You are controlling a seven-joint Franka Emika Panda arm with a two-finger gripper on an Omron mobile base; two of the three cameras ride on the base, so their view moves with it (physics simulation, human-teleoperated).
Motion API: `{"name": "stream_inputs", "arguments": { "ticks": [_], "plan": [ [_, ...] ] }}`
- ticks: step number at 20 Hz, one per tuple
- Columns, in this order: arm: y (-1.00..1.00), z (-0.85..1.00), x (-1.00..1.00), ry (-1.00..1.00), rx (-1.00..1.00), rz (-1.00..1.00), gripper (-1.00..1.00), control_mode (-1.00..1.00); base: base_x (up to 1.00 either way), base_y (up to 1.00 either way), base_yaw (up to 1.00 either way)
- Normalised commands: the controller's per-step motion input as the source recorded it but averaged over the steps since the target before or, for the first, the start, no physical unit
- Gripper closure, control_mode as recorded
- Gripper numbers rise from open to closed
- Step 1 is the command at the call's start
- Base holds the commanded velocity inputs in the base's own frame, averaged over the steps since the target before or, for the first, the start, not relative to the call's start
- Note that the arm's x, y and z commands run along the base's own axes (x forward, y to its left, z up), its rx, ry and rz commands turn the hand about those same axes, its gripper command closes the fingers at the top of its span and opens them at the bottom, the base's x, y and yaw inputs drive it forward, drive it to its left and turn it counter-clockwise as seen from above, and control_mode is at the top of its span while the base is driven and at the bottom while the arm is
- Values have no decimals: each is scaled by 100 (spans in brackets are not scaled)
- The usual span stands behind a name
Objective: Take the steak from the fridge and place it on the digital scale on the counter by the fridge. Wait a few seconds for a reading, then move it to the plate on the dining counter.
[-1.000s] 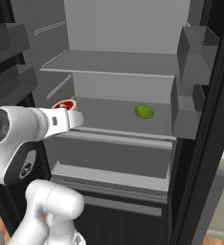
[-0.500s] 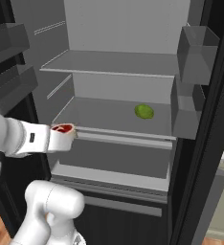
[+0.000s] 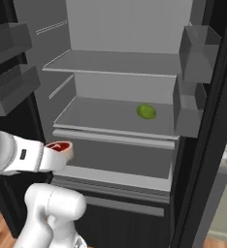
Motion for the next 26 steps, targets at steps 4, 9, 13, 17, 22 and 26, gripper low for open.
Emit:
{"name": "stream_inputs", "arguments": {
  "ticks": [4, 9, 13, 17, 22, 26],
  "plan": [
    [0, 0, 0, 0, 0, 0, 100, 100, -93, 0, 0],
    [0, 0, 0, 0, 0, 0, 100, 100, -84, -1, -1],
    [0, 0, 0, 0, 0, 0, 100, 100, -36, -32, -18],
    [0, 0, 0, 0, 0, 0, 100, 100, -10, -47, -42],
    [0, 0, 0, 0, 0, 0, 100, 100, 0, -71, -55],
    [0, 0, 0, 0, 0, 0, 100, 100, -2, -77, -55]
  ]
}}
